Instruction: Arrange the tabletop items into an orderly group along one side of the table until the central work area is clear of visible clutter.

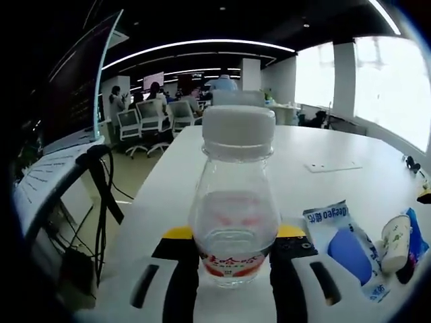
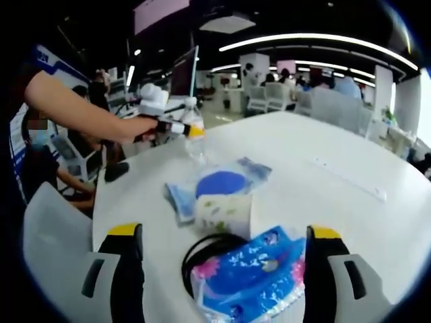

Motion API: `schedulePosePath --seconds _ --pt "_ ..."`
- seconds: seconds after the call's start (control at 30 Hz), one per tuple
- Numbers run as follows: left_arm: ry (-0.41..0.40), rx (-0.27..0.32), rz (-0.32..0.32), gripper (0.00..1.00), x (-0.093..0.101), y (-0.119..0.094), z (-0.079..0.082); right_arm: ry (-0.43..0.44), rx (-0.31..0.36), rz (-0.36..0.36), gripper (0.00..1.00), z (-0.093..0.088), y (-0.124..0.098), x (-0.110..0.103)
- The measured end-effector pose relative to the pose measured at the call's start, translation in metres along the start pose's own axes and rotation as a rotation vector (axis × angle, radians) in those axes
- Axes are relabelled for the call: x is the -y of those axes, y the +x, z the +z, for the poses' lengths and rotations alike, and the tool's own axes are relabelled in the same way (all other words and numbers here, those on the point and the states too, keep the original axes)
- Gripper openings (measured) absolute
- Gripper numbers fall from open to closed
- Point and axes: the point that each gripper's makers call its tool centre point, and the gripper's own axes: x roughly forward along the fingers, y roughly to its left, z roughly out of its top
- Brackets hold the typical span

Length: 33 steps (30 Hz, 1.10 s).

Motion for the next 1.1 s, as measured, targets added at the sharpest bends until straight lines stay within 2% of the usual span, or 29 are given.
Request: schedulePosePath --seconds 0.43,0.83,1.1 --pt "0.015 0.0 -0.031 0.4 0.0064 -0.0025 0.0044 0.012 -0.013 -0.014 0.98 -0.0062 -0.0028 0.0038" --pt "0.005 -0.02 -0.005 0.41 0.0066 -0.0031 0.0048 0.019 -0.005 -0.017 0.98 -0.0062 -0.0051 0.0034" --pt "0.02 -0.023 -0.016 0.41 0.0059 -0.0026 0.0049 0.023 -0.002 -0.022 0.98 -0.0062 -0.0073 0.0049"
